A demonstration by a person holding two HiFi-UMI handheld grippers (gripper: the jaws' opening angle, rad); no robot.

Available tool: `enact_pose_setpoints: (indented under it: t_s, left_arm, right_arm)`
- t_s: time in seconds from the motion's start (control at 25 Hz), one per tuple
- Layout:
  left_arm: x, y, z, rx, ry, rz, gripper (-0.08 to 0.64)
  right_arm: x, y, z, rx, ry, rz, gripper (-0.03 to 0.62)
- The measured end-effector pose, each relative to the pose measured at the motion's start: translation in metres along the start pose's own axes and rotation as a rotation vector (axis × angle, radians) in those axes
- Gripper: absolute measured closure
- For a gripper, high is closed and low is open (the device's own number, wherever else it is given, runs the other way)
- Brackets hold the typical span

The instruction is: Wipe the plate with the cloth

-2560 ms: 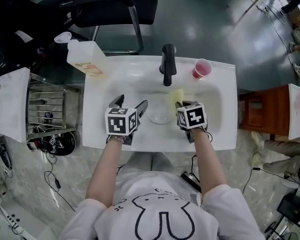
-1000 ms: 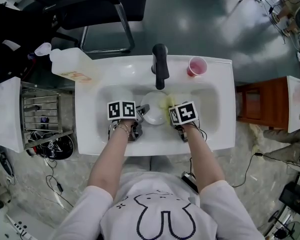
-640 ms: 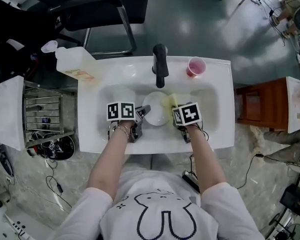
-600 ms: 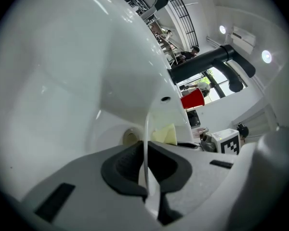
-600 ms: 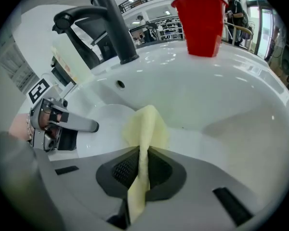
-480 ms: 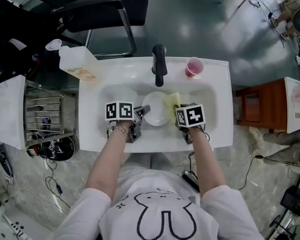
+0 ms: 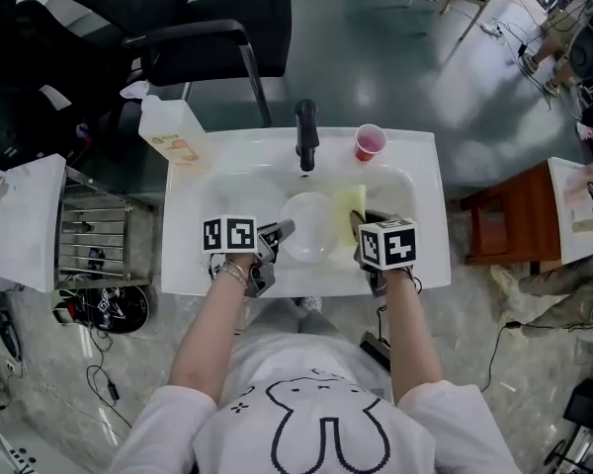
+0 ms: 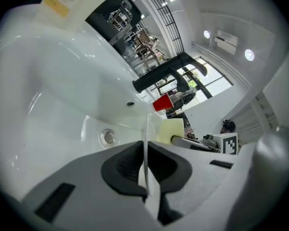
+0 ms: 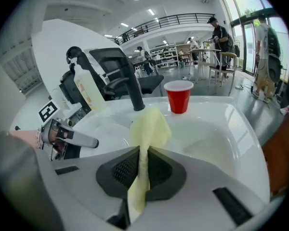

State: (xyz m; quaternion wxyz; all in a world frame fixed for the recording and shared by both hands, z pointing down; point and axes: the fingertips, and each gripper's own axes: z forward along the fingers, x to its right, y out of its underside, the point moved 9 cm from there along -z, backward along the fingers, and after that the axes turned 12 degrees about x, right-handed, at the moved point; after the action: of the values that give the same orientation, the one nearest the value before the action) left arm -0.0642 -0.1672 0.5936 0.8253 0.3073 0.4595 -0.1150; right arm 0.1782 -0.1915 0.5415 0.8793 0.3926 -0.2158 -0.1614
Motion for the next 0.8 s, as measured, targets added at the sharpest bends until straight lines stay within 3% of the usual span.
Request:
enact_pose_setpoints:
  t_s: [0.16, 0.48, 0.68, 0.8]
  left_arm:
    - [0.023, -0.002, -0.019, 0.037, 0.036, 0.05, 0.535]
    - [0.079, -0.018, -0.033, 0.076, 0.188, 0.159, 0.536]
    - [0.128, -0.051, -0.037, 0.111, 0.331, 0.219, 0.535]
    - [0.158, -0.077, -0.046, 0.139, 0.375, 0.297, 0.535]
  right_arm:
    - [-0.016, -0.02, -0.031, 0.102, -0.005, -0.03, 0.555]
    - [-0.028, -0.069, -0.081, 0.285, 0.027, -0.094, 0.555]
    - [-0.041, -0.107, -0.111, 0.426, 0.024, -0.115, 0.555]
    - [-0.056, -0.136, -0.13, 0.537, 0.024, -0.145, 0.555]
